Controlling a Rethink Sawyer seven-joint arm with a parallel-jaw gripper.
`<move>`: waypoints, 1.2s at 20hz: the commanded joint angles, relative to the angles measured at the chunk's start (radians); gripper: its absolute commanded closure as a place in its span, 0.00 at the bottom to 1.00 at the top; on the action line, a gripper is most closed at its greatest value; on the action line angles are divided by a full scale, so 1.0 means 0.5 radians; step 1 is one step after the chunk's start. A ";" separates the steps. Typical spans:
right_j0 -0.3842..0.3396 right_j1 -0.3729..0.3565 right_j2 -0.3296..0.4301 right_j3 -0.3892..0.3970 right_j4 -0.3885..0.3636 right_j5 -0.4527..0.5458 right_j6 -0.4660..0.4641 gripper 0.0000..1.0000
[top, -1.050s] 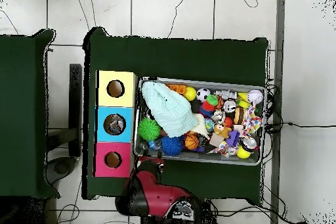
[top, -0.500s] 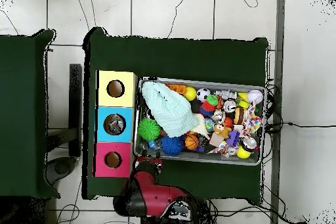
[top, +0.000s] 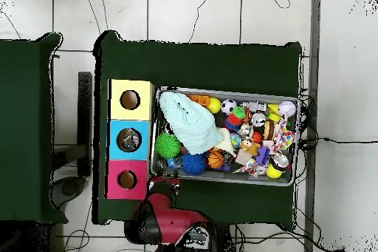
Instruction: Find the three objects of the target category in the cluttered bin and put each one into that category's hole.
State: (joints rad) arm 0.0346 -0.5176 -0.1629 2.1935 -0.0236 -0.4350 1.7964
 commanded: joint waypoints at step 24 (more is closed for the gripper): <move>0.000 0.052 0.115 -0.187 0.112 -0.002 0.404 0.00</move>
State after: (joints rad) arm 0.0686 -0.5234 -0.1685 2.1938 -0.0094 -0.4348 1.7964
